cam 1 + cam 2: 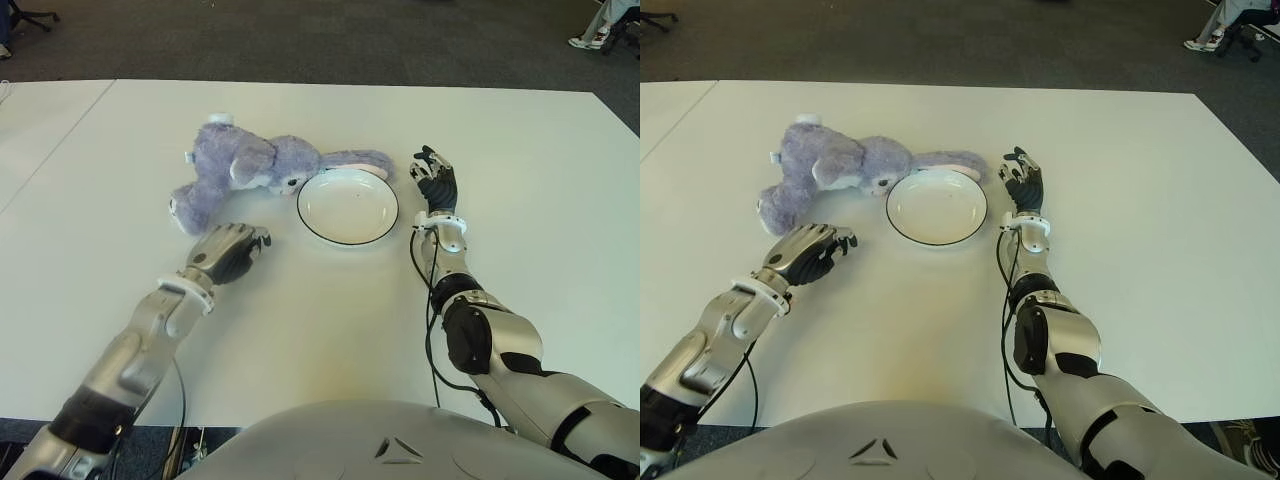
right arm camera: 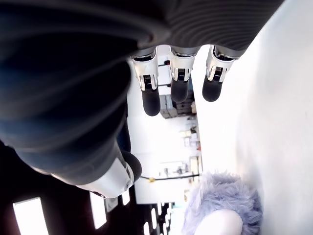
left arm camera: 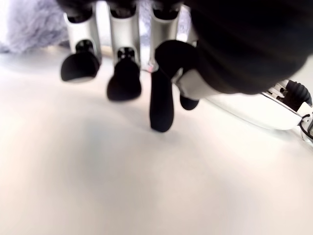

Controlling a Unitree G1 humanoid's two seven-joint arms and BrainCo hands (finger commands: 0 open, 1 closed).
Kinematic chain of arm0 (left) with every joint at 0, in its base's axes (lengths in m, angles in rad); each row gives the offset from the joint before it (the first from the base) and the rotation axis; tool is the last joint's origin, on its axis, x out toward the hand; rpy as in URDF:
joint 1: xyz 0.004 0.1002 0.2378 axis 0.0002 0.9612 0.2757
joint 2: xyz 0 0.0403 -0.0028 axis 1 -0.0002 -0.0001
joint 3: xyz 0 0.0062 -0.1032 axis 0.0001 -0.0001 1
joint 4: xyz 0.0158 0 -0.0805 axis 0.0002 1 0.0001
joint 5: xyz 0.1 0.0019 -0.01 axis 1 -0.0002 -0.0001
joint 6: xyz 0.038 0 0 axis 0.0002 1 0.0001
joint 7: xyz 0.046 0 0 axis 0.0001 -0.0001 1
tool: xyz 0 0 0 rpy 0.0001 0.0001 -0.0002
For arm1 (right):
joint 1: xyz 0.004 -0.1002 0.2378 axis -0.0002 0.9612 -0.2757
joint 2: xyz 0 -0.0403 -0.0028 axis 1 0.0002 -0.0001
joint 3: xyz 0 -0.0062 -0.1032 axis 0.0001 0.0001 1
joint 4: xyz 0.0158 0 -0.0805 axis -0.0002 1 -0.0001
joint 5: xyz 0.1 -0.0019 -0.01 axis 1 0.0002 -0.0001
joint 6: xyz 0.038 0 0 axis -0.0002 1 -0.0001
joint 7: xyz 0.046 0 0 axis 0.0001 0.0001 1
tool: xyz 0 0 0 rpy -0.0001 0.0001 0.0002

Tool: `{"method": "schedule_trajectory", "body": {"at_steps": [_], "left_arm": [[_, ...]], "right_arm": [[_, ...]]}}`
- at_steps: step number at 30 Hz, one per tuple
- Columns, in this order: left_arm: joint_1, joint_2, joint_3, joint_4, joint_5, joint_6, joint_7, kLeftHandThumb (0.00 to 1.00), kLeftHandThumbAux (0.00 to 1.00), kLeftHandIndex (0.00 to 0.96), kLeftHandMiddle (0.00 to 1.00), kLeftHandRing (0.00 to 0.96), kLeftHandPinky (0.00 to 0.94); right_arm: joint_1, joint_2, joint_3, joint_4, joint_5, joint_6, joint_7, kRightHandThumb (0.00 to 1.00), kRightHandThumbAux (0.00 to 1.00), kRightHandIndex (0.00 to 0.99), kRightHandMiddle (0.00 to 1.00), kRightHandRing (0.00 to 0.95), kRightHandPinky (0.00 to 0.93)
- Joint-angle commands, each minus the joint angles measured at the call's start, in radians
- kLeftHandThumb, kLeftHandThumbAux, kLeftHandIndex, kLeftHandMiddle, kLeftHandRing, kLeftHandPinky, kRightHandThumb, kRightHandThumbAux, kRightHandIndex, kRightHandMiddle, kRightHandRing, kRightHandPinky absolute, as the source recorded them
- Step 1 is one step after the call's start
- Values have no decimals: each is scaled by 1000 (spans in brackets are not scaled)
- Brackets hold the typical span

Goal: Put the doll into the plate.

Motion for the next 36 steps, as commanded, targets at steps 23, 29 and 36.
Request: {"method": "schedule_trajectory", "body": {"at_steps": [23,29,36], "left_arm": [[-248,-134,-64,413,255,-241,482,486,437,99,142,173,231],[-447,-81,-30,547,335,-221,558,425,334,0,0,0,0],[-647,-72,-60,810,404,-164,674,301,177,0,0,0,0]], "right_arm": [[224,70,-19,151,18,120,0,591,845,393,130,16,0],[223,70,-14,151,12,123,-8,598,846,396,133,17,0],[220,70,-9,152,7,129,-16,599,846,404,135,17,0]]}}
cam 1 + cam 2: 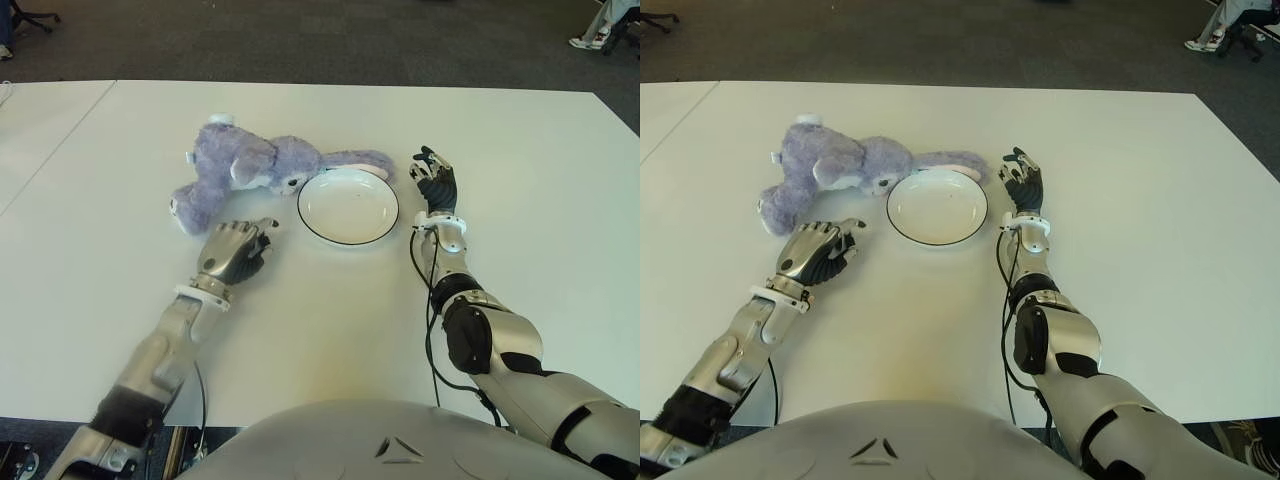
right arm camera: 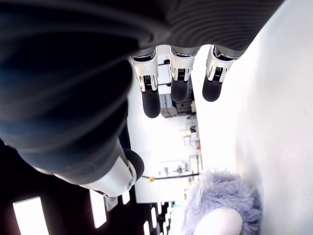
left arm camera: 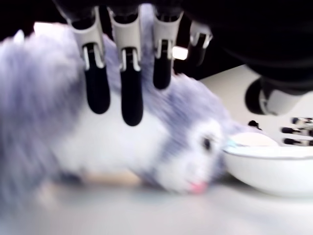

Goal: Put the doll into the plate.

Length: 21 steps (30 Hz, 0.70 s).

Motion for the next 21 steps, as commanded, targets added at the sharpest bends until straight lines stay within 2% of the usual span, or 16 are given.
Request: {"method": "schedule_trajectory", "body": {"at_steps": [1,6,10,21], "left_arm": [[-152,8,-17,208,75,52,104,295,156,0,0,0,0],[-176,-15,-37,215,101,104,132,298,116,0,0,0,0],[-169,-44,-51,158,122,166,115,313,100,0,0,0,0],[-202,-58,-81,165,146,220,89,333,117,0,0,0,0]], "right_arm": [[224,67,-11,151,9,130,-17,599,846,405,133,15,0],[222,68,-11,151,10,134,-20,602,842,406,132,12,0],[220,67,-8,151,7,140,-22,606,839,407,131,11,0],[218,63,-7,152,6,148,-13,608,837,407,130,9,0]]}}
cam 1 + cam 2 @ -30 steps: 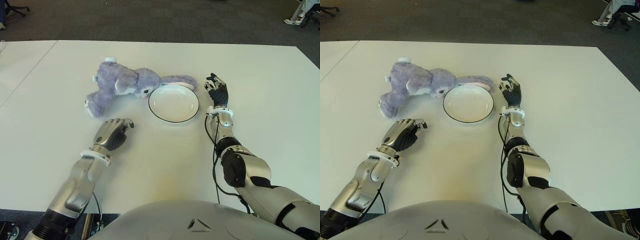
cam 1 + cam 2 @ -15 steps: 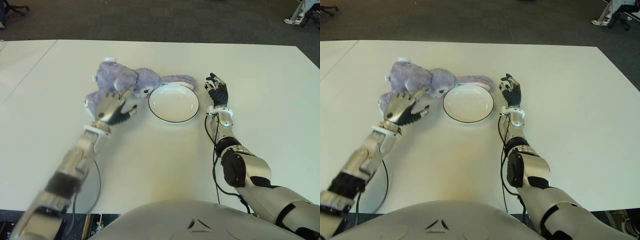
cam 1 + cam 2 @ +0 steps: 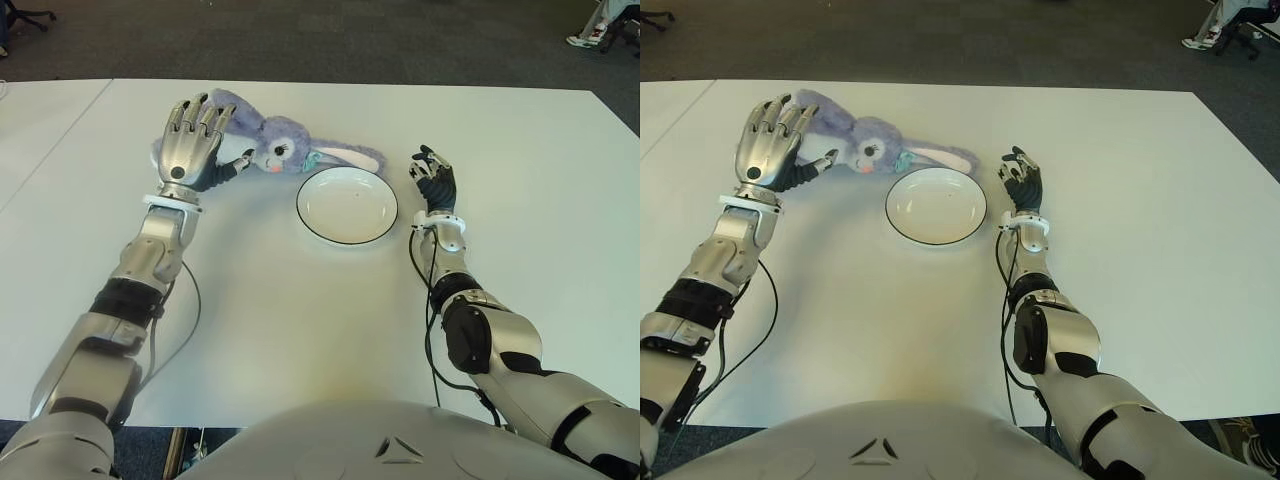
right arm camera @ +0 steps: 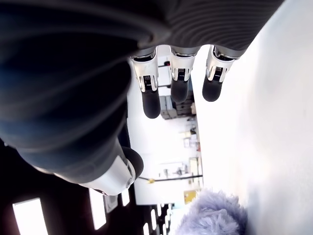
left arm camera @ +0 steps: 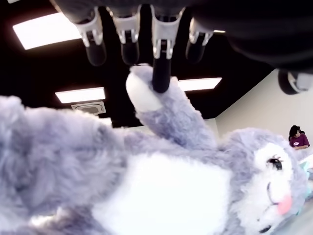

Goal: Put the doll into the plate.

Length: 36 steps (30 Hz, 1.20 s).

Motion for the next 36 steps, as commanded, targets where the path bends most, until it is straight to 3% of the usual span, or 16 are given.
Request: {"method": "schedule_trajectory", "body": {"at_steps": [1,22,36], "left_arm": [[-27,-23,-46,14,47,42,-17,335,121,0,0,0,0],[-1,-10,-113,-82,48,35,-97,354,191,0,0,0,0],[-83,7,-109,-22,57,29,-48,340,213,0,0,0,0]], "right_arm": [[218,62,-8,152,7,148,-2,608,838,408,130,8,0],[215,61,-12,152,12,146,11,593,832,425,138,6,0],[212,60,-18,152,16,145,20,590,833,427,136,2,0]]}}
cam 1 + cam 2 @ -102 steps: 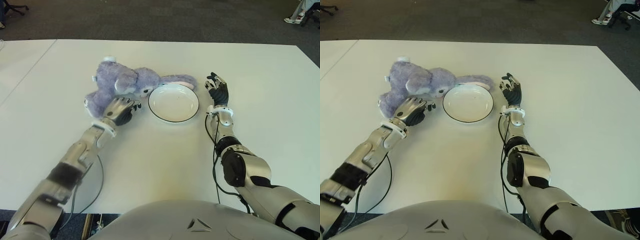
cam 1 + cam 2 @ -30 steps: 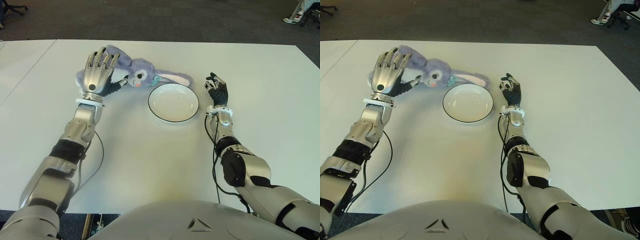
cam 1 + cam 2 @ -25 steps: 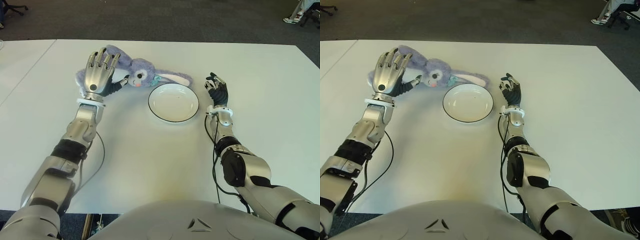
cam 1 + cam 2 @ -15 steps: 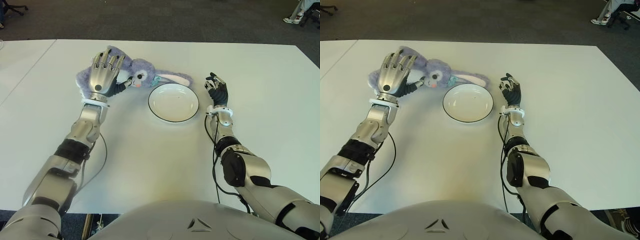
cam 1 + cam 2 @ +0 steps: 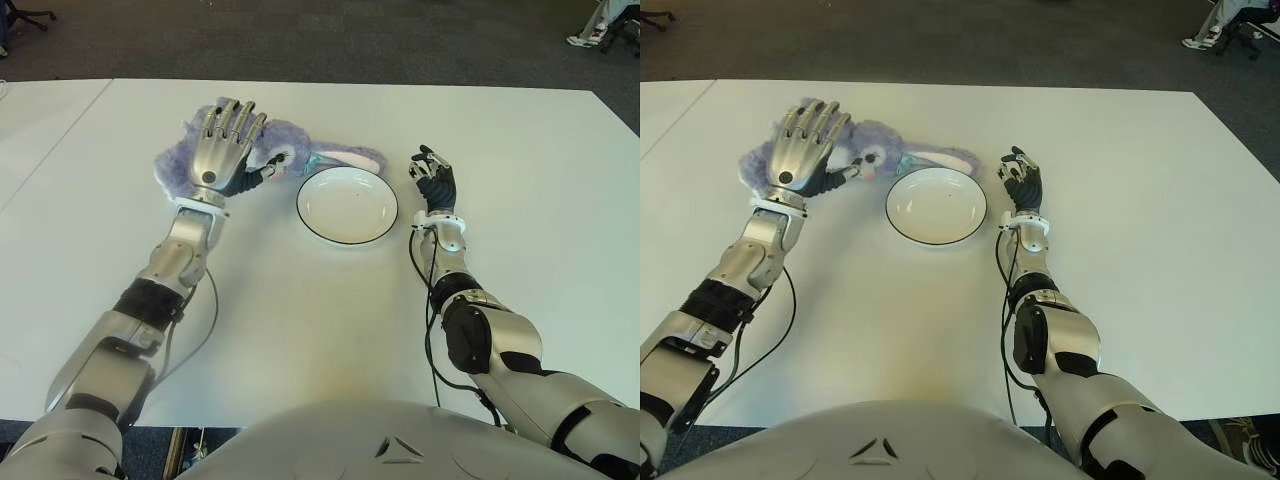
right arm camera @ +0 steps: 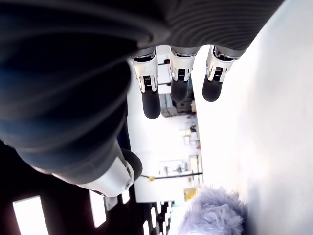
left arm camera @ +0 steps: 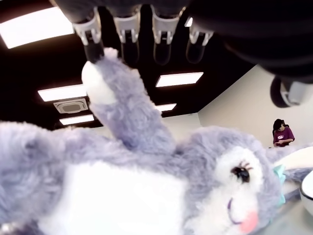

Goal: Put the doll into the plate.

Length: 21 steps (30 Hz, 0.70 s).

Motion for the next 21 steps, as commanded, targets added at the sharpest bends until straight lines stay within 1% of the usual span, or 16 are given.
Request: {"method": "schedule_trajectory", "body": {"at_steps": [1,2,6,9,10,12,13,15,17,21], "left_arm": [[-50,16,-13,24,49,6,9,339,214,0,0,0,0],[-51,18,-13,21,56,11,14,337,215,0,0,0,0],[-38,33,-7,-77,120,62,11,310,224,0,0,0,0],[-4,57,3,-224,211,120,-18,278,231,0,0,0,0],[5,62,5,-257,231,132,-26,264,234,0,0,0,0],[13,63,5,-280,249,144,-35,259,235,0,0,0,0],[35,66,4,-329,289,164,-45,259,235,0,0,0,0],[80,71,5,-420,354,195,-66,225,262,0,0,0,0],[98,71,9,-454,379,207,-78,222,265,0,0,0,0],[100,60,18,-453,396,216,-88,213,283,0,0,0,0]], "right_arm": [[212,60,-16,152,15,147,3,591,833,427,135,1,0],[212,60,-16,152,15,147,3,591,833,427,136,1,0],[211,60,-17,152,16,151,4,594,833,429,139,3,0],[211,60,-17,152,17,152,4,593,833,431,139,3,0],[211,60,-17,152,17,152,4,593,833,432,139,3,0],[211,60,-17,153,17,153,3,592,833,432,139,2,0],[210,60,-16,153,15,153,1,591,834,432,139,2,0],[210,59,-13,153,11,152,-4,590,832,433,134,0,0],[209,59,-12,153,10,152,-7,589,832,434,134,0,0],[208,60,-9,153,6,153,-11,591,830,432,131,0,0]]}}
